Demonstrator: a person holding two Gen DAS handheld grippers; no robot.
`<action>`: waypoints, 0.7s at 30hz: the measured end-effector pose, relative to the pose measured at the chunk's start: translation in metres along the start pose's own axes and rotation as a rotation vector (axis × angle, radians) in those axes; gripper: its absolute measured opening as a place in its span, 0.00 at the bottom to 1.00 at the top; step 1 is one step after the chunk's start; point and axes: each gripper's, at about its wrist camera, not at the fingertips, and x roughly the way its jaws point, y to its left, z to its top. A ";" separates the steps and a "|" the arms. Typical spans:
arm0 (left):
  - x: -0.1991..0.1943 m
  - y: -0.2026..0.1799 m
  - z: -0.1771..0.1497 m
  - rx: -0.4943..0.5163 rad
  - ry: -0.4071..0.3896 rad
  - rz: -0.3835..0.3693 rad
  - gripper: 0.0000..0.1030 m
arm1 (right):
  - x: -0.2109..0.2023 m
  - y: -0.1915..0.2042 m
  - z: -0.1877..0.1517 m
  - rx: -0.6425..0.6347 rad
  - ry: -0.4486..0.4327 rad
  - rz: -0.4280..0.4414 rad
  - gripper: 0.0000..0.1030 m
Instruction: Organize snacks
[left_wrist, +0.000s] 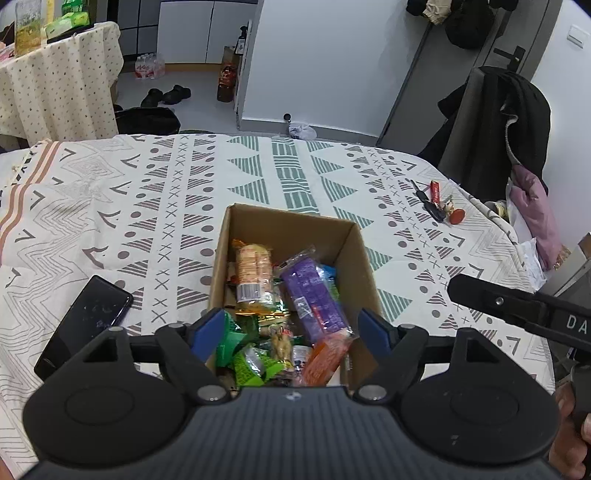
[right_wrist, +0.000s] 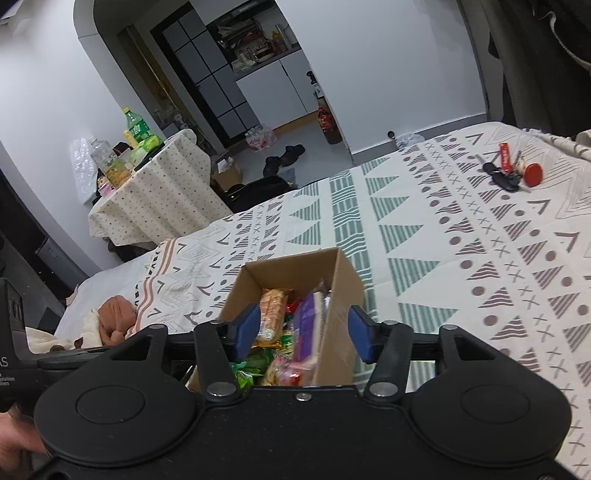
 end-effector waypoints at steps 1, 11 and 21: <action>-0.002 -0.003 0.000 0.004 0.000 0.000 0.78 | -0.003 -0.001 0.000 -0.001 -0.003 -0.004 0.56; -0.022 -0.026 -0.002 0.036 -0.010 -0.022 0.83 | -0.043 -0.019 -0.002 -0.007 -0.042 -0.048 0.77; -0.045 -0.041 -0.010 0.076 -0.038 -0.015 0.90 | -0.083 -0.037 -0.008 0.004 -0.079 -0.082 0.89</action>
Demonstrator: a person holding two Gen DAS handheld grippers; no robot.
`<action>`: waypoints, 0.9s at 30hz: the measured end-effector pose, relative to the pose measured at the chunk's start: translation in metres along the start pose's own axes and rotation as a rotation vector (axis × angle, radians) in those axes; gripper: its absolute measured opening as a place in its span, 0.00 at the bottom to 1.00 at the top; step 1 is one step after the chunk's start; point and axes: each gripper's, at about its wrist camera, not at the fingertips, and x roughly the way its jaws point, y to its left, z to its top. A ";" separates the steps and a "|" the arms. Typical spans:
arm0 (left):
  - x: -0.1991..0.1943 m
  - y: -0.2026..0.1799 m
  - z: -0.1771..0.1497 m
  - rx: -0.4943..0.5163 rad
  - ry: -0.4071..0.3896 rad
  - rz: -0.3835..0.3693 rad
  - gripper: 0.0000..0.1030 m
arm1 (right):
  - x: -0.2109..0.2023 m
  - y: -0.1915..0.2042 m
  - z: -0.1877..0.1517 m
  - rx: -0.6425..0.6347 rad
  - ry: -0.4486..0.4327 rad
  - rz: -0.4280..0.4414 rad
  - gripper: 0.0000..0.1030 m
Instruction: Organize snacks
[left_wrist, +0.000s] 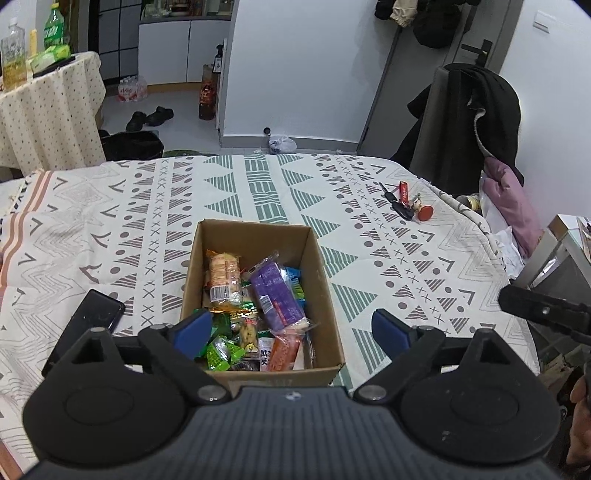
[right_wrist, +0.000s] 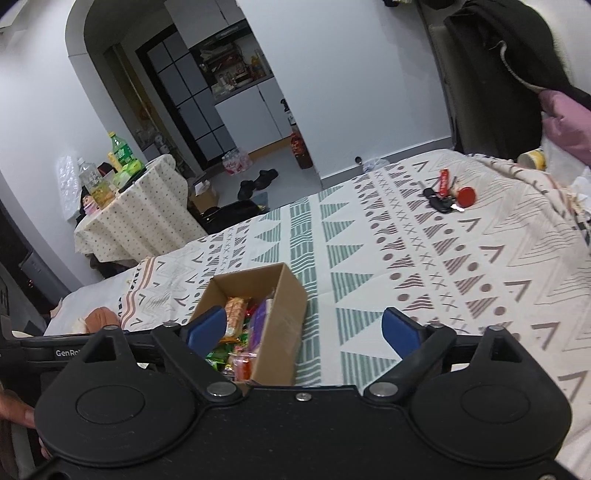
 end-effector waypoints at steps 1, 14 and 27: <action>-0.002 -0.001 0.000 0.007 0.000 -0.002 0.91 | -0.003 -0.002 0.000 0.002 -0.002 -0.003 0.90; -0.040 -0.027 -0.013 0.067 -0.012 -0.042 0.98 | -0.052 -0.022 -0.007 0.005 -0.041 -0.027 1.00; -0.072 -0.055 -0.027 0.117 -0.030 -0.065 1.00 | -0.090 -0.036 -0.014 0.017 -0.054 -0.050 1.00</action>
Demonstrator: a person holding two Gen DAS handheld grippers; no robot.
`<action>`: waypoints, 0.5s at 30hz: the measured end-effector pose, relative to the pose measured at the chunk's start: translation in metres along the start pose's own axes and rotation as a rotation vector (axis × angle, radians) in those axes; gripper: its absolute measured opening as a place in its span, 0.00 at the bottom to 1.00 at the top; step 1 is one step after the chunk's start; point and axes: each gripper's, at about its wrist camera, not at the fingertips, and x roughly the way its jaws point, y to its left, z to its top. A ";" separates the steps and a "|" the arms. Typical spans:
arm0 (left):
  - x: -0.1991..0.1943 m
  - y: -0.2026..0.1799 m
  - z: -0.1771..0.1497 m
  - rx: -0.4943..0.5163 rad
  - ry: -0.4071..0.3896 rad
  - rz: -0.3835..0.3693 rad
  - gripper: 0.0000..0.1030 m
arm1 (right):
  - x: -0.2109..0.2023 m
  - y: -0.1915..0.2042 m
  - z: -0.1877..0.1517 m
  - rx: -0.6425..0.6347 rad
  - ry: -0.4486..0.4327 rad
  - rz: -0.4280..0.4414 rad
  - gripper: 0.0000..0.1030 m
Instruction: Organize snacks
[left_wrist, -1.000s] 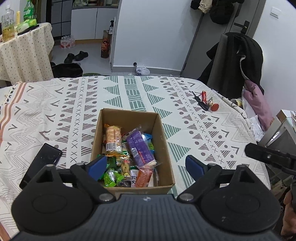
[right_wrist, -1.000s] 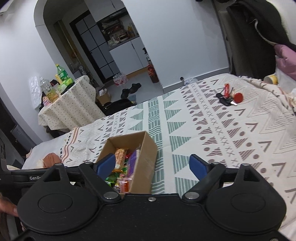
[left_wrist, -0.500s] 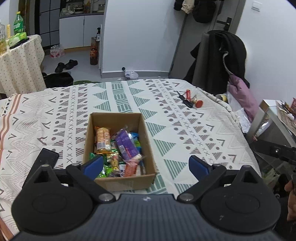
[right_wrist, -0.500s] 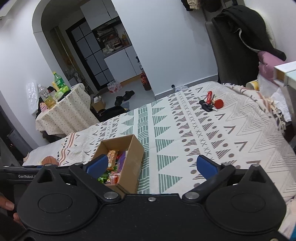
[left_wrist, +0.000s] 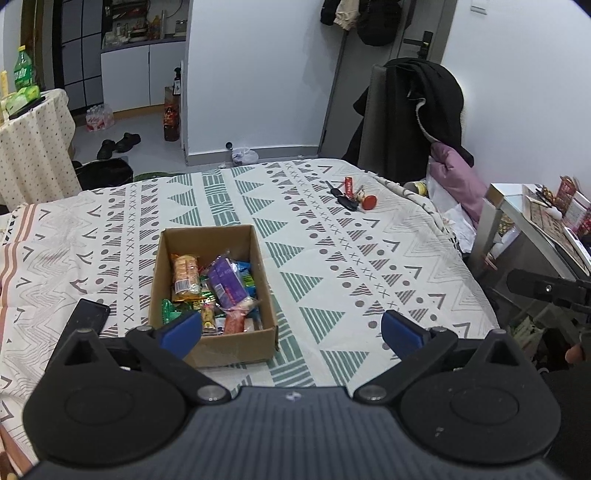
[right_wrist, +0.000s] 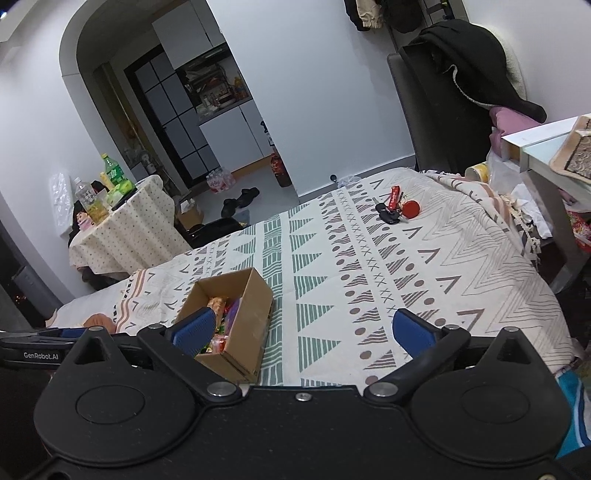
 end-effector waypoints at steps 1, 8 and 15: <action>-0.002 -0.002 -0.001 0.002 -0.003 0.003 1.00 | -0.002 0.000 0.000 0.002 0.000 -0.002 1.00; -0.016 -0.014 0.001 -0.029 -0.028 -0.003 1.00 | -0.015 -0.003 -0.004 0.014 0.005 -0.010 1.00; -0.023 -0.027 0.000 0.013 -0.034 -0.012 1.00 | -0.026 0.003 -0.004 -0.006 0.000 -0.017 1.00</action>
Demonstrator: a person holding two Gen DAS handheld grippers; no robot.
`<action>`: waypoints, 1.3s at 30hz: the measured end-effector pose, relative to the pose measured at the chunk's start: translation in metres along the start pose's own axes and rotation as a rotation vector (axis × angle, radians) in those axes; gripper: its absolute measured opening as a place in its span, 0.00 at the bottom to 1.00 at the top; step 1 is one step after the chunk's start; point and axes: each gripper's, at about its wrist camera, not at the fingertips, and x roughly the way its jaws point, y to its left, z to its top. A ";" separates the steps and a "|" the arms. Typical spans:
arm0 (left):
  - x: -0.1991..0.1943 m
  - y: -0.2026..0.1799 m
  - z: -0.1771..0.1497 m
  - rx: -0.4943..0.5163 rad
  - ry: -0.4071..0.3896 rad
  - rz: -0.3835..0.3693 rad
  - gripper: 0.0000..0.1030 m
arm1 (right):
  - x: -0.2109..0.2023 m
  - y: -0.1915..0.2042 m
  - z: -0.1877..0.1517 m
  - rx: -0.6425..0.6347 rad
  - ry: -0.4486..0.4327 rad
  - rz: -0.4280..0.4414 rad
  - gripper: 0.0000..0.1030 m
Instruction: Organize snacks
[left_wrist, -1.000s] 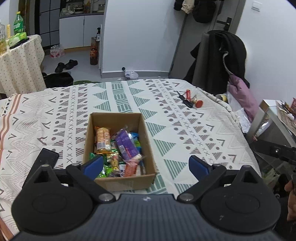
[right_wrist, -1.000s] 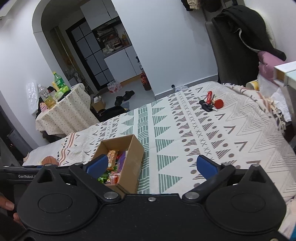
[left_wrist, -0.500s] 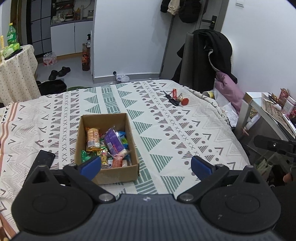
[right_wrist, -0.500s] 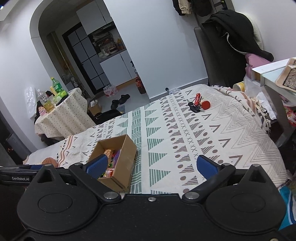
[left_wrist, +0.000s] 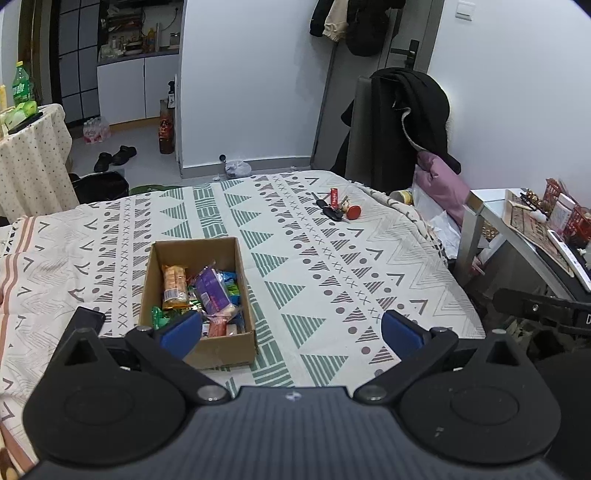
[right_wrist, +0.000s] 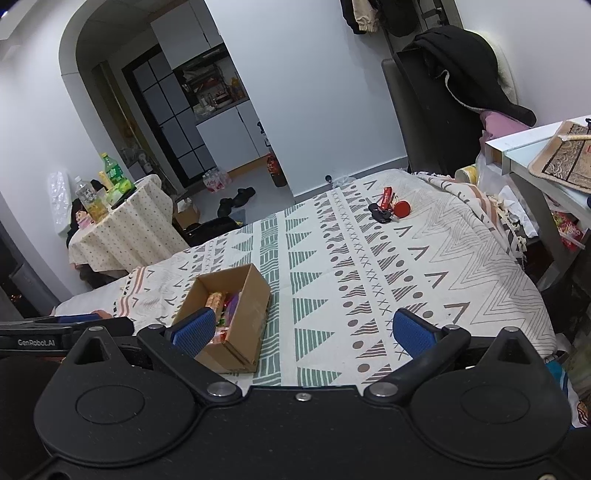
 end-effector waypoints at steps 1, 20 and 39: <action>0.000 -0.001 -0.001 0.004 0.002 -0.006 1.00 | -0.001 0.002 0.000 -0.005 0.000 -0.002 1.00; 0.003 -0.011 -0.014 -0.005 0.011 0.011 1.00 | -0.005 0.012 -0.006 -0.036 0.026 -0.049 1.00; 0.004 -0.009 -0.015 -0.009 0.021 0.037 1.00 | -0.001 0.015 -0.006 -0.039 0.053 -0.054 1.00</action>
